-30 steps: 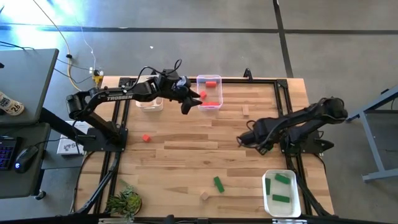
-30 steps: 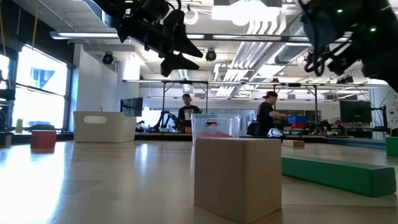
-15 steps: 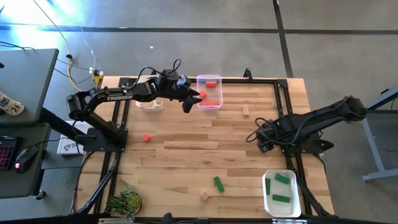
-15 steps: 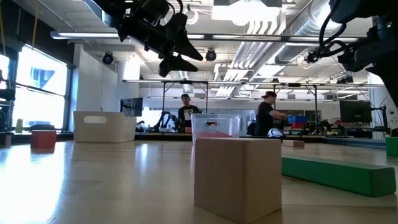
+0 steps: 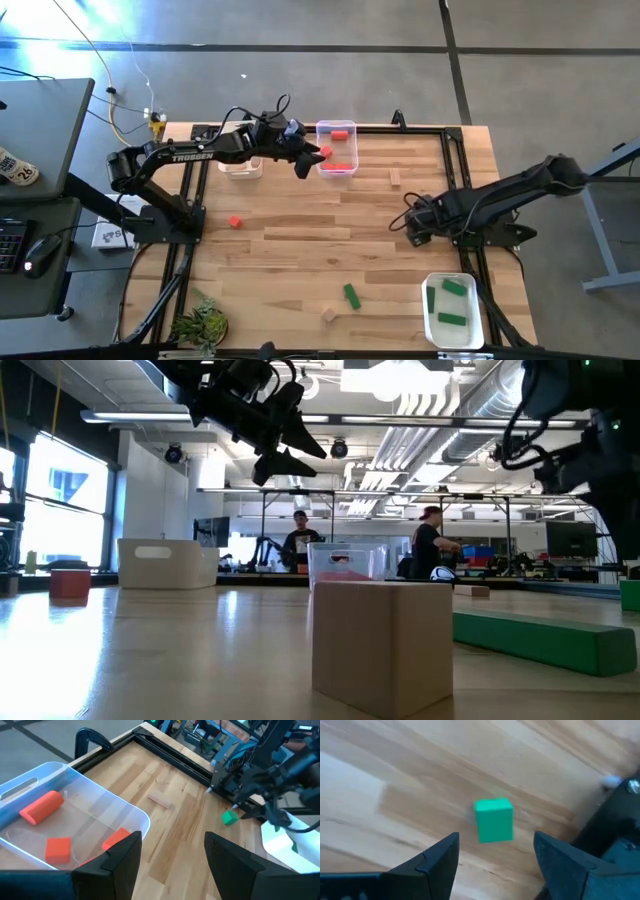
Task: Sort & place blocks by color
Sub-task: Put the green block into the bottom white bin
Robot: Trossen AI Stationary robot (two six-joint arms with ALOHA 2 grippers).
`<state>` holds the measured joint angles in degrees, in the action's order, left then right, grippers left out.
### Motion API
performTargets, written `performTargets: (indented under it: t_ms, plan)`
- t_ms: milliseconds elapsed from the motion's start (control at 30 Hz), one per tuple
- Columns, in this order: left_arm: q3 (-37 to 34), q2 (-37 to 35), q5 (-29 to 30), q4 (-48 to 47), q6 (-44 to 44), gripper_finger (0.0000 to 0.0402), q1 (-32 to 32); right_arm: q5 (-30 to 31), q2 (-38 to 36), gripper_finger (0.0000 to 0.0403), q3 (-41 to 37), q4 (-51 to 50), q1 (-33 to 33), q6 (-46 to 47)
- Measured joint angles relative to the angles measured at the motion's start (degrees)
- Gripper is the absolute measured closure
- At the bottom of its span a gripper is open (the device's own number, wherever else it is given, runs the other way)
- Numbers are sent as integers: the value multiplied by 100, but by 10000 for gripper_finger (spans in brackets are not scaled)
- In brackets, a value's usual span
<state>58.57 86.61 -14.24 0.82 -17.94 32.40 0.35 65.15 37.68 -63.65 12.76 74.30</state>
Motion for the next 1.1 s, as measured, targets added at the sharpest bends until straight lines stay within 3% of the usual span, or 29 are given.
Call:
performTargets:
  t_ms: [633,767,933,1100]
  plan:
    - [0,2,-9,4,7,197,0,25,1523,165,-51,541,-1,31]
    - [0,2,-9,4,9,197,0,8,1846,199,-36,756,-1,22]
    - [0,2,-9,4,12,197,0,-98,1927,289,5,851,-1,26]
    - [0,2,-10,-1,160,197,0,-245,1807,293,248,634,35,31]
